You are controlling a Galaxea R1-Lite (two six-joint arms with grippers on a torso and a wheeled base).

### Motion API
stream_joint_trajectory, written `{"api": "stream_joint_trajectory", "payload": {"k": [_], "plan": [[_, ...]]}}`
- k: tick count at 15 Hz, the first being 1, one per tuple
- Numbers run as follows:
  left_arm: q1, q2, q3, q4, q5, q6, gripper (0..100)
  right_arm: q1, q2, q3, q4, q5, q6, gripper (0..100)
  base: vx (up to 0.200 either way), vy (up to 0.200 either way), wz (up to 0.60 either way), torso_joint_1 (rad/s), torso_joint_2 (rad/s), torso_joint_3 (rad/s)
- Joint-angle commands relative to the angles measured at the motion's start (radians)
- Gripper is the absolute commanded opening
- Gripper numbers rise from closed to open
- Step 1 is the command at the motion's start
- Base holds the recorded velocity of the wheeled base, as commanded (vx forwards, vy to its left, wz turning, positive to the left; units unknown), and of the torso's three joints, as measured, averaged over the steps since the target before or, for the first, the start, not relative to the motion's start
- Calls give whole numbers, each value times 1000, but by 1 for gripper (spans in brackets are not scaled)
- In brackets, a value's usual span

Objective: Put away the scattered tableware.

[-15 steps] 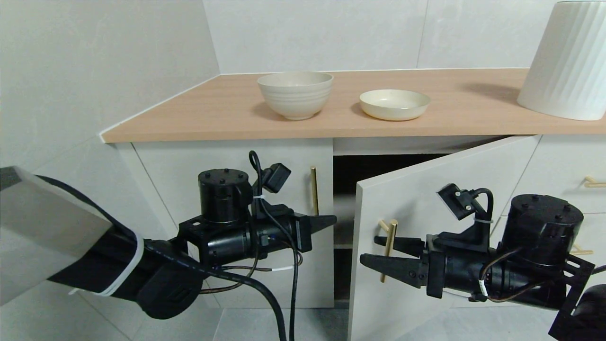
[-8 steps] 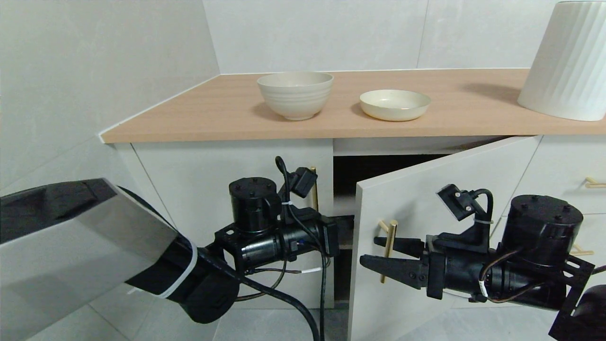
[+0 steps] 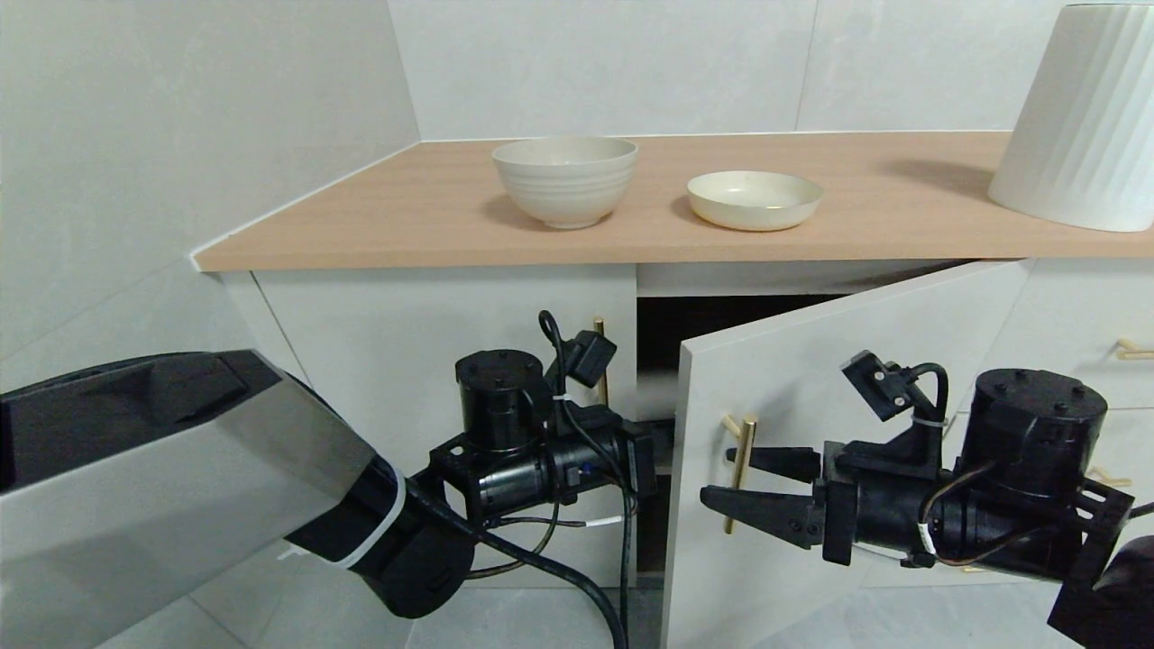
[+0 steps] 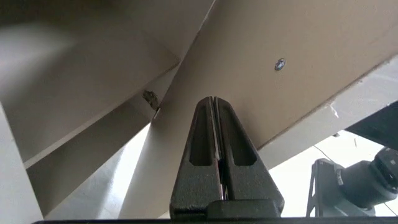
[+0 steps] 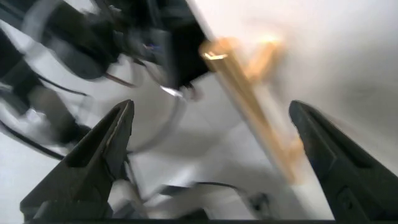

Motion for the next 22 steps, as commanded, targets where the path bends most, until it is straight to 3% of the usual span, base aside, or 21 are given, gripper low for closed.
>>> {"api": "stream_joint_trajectory", "payload": {"k": [1, 3, 7, 8, 9, 11, 14, 22], "plan": [[-3, 6, -17, 3, -5, -1, 0, -47, 7, 1, -2, -10, -30, 100, 0, 0, 0, 0, 0, 0], [-10, 12, -26, 5, -5, -1, 0, -75, -35, 13, 16, -10, -31, 100, 0, 0, 0, 0, 0, 0], [-18, 18, -29, 3, -3, -1, 0, -93, -185, 90, 180, -49, -117, 100, 0, 0, 0, 0, 0, 0], [-18, 18, -29, 3, -3, -1, 0, -93, -207, 99, 199, -85, -139, 100, 0, 0, 0, 0, 0, 0], [-18, 15, -28, 2, 0, -1, 0, -81, -263, 116, 263, -225, -191, 100, 0, 0, 0, 0, 0, 0], [-18, 11, -26, 3, 0, -1, 0, -50, -362, 132, 391, -328, -211, 100, 0, 0, 0, 0, 0, 0], [-18, 1, -8, 0, 3, -1, 0, -47, -480, 139, 544, -294, -209, 100, 0, 0, 0, 0, 0, 0], [-27, 15, -44, 51, 3, -1, 0, -47, -562, 144, 593, -274, -209, 100, -150, 0, 0, 1, -1, 2]]}}
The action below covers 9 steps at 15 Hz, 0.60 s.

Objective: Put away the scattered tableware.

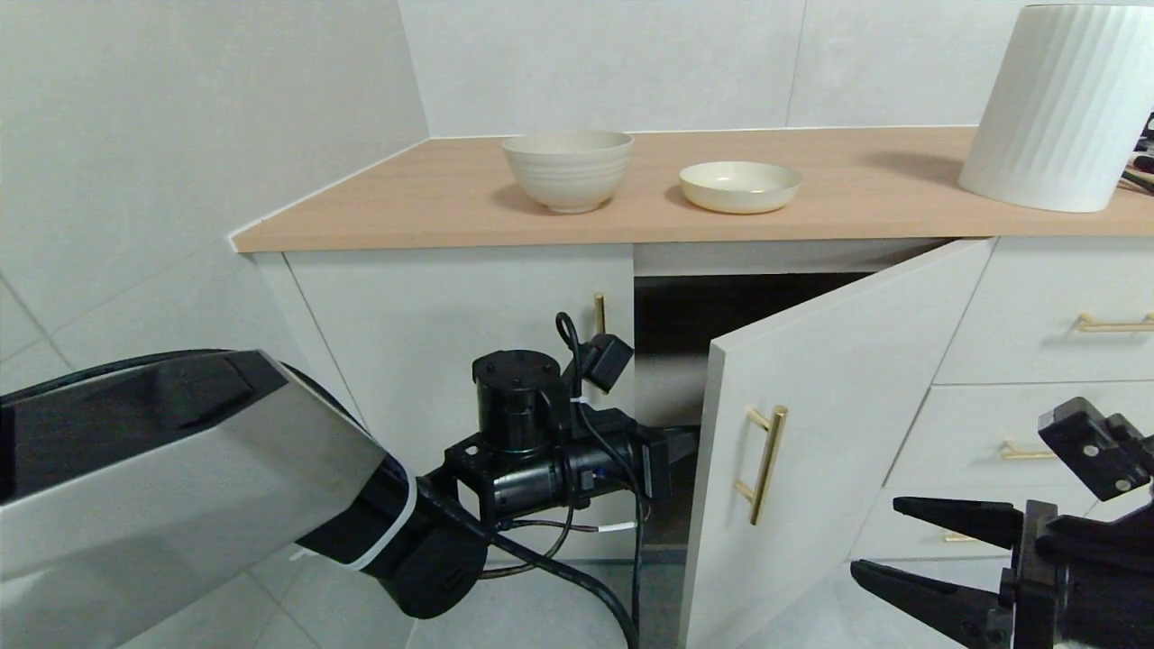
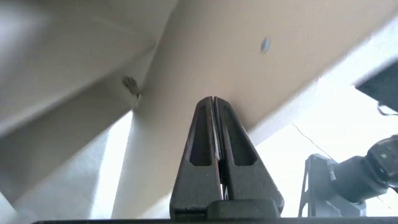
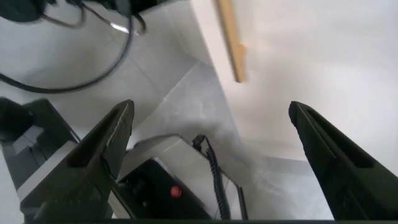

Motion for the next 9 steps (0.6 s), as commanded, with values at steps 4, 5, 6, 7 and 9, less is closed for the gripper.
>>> {"api": "stream_joint_trajectory", "payload": {"k": [4, 5, 6, 7, 9], "plan": [[-2, 51, -66, 47, 1, -1, 0, 0, -22, -1, -1, 1, 0, 100, 0, 0, 0, 0, 0, 0], [-2, 55, -77, 56, 1, -1, 0, 0, -23, 0, -1, 1, 0, 100, 0, 0, 0, 0, 0, 0], [-3, 60, -95, 73, 1, -1, 0, 0, -23, 0, -1, 1, 0, 100, -200, 0, 0, 2, -2, 2], [-3, 61, -120, 93, 3, -1, 0, 0, -23, 0, -1, 1, 0, 100, -200, 0, 0, 7, 2, 2], [-3, 75, -164, 124, 4, -1, 0, 0, -23, 0, -1, 3, 0, 100, -100, 0, 0, 9, 1, -4]]}}
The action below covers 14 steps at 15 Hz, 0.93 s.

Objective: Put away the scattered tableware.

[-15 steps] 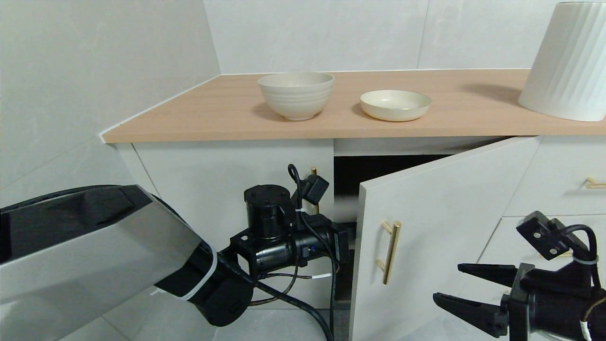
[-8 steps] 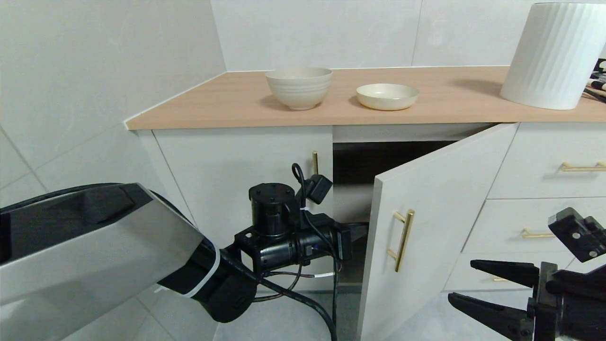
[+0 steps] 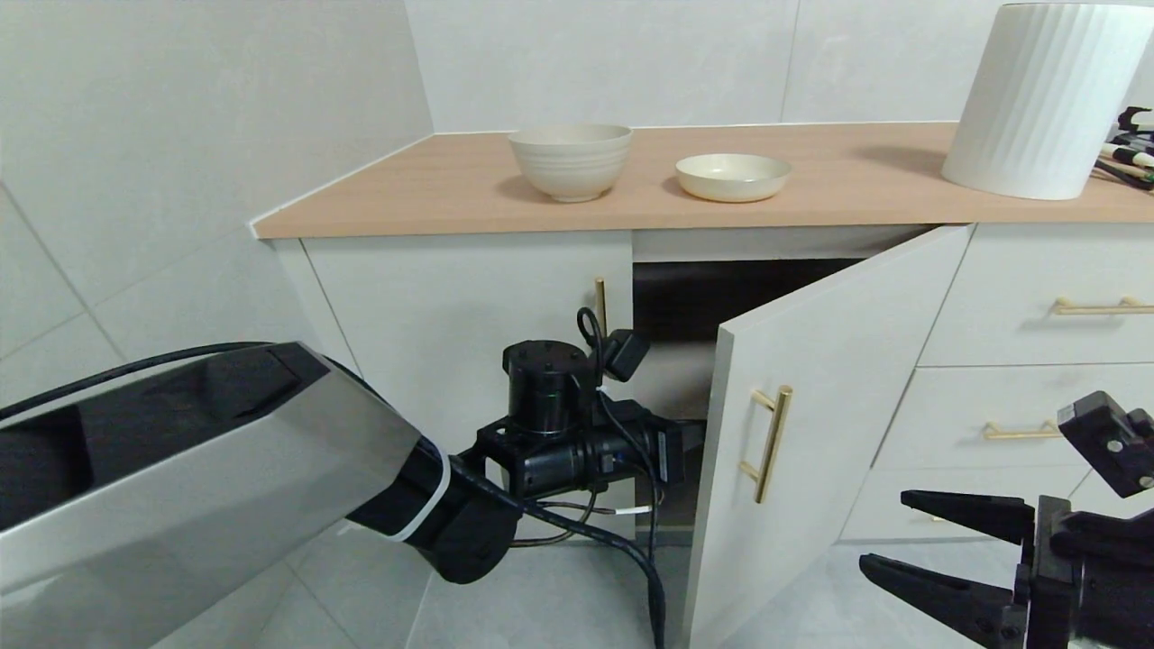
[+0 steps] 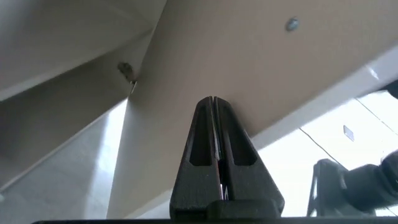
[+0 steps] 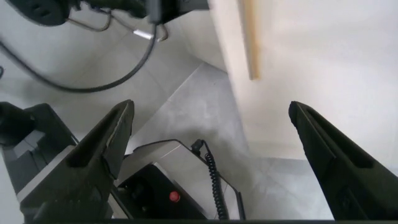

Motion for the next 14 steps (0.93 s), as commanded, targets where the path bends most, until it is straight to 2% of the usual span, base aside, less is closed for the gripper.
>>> {"api": "stream_joint_trajectory", "payload": {"k": [1, 4, 7, 9, 11, 14], "plan": [[-1, 23, -49, 4, -1, -1, 0, 1, 2, 0, -1, 1, 0, 100, 0, 0, 0, 0, 0, 0], [-1, 45, -109, 32, -1, -1, 0, 1, -6, 0, -1, 1, 0, 100, 0, 0, 0, 0, 0, 0], [-15, 53, -111, 39, 2, -1, 0, 27, -9, 0, 0, 1, 0, 100, 0, 0, 0, 0, 0, 0], [-49, 50, -109, 38, 35, -1, 0, 63, -22, 2, 0, -1, 3, 100, 0, 0, 0, 0, 0, 0], [-83, 42, -109, 42, 36, -1, 0, 65, -39, 3, 0, 1, 3, 100, 0, 0, 0, 0, 0, 0], [-129, 46, -132, 61, 36, 1, 0, 142, -118, -18, 94, 5, 3, 100, 0, 0, 0, 0, 0, 0]]}}
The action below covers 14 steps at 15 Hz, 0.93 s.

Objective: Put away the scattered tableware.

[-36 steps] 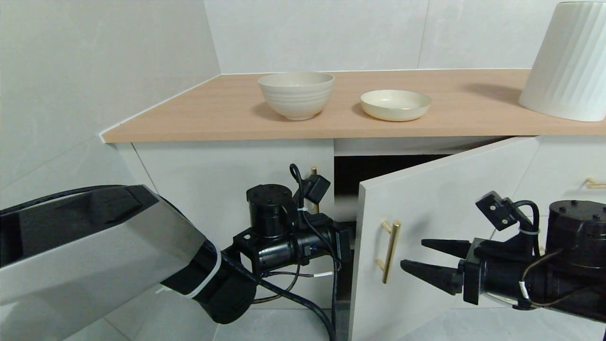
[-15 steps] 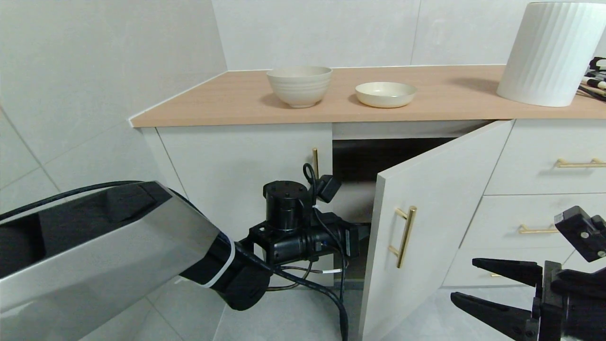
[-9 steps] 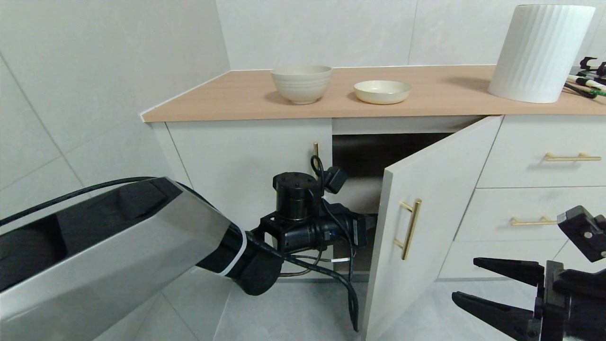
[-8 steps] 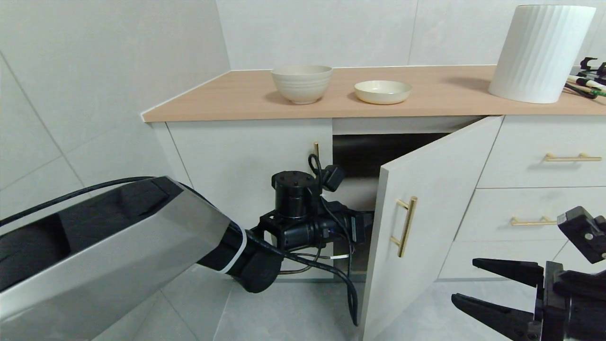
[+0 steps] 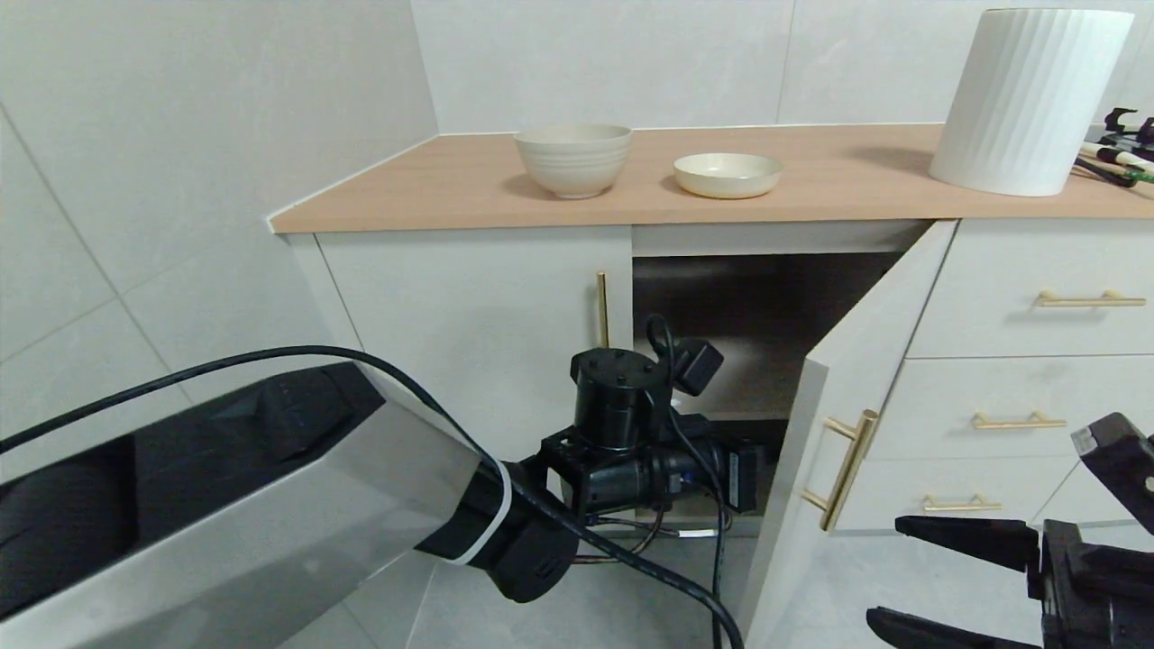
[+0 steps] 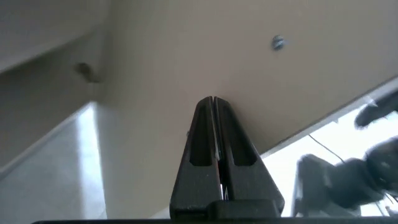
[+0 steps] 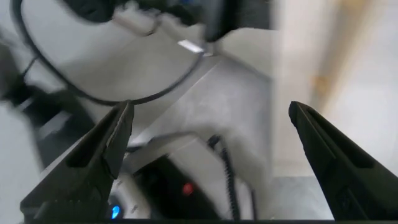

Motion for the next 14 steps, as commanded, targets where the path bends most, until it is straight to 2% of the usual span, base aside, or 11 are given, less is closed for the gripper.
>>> {"api": "stream_joint_trajectory", "payload": {"k": [1, 3, 5, 6, 7, 8, 9, 11, 13, 14], "plan": [[-22, -6, -16, 9, 2, 0, 0, 62, -81, -29, 59, 1, 6, 100, 0, 0, 0, 0, 0, 0], [-52, -29, -35, 36, -4, 1, 0, 94, -121, -47, 118, 21, 15, 100, 0, 0, 0, 0, 0, 0], [-98, -52, -36, 82, -32, 1, 0, 95, -137, -47, 119, 46, 15, 100, 0, 0, 0, 0, 0, 0], [-161, -75, -25, 122, -76, 1, 0, 95, -162, -47, 119, 60, 15, 100, 0, 0, 0, 0, 0, 0], [-188, -89, 1, 122, -81, 1, 0, 95, -173, -47, 121, 66, 17, 100, 0, 0, 0, 0, 0, 0], [-193, -109, 36, 115, -79, 6, 0, 95, -179, -47, 121, 72, 17, 100, 0, 0, 0, 0, 0, 0], [-187, -132, 70, 101, -78, 3, 0, 95, -180, -46, 121, 73, 17, 100, 0, 0, 0, 0, 0, 0], [-114, -188, 145, 59, -68, 6, 0, 95, -167, -47, 122, 70, 18, 100, 0, 0, 0, 0, 0, 0], [-45, -247, 237, 32, -25, 8, 0, 94, -141, -55, 119, 64, 21, 100, 0, 0, 0, 0, 0, 0], [11, -306, 315, 16, 8, 11, 0, 91, -113, -74, 119, 58, 26, 100, 0, 0, 0, 0, 0, 0]]}}
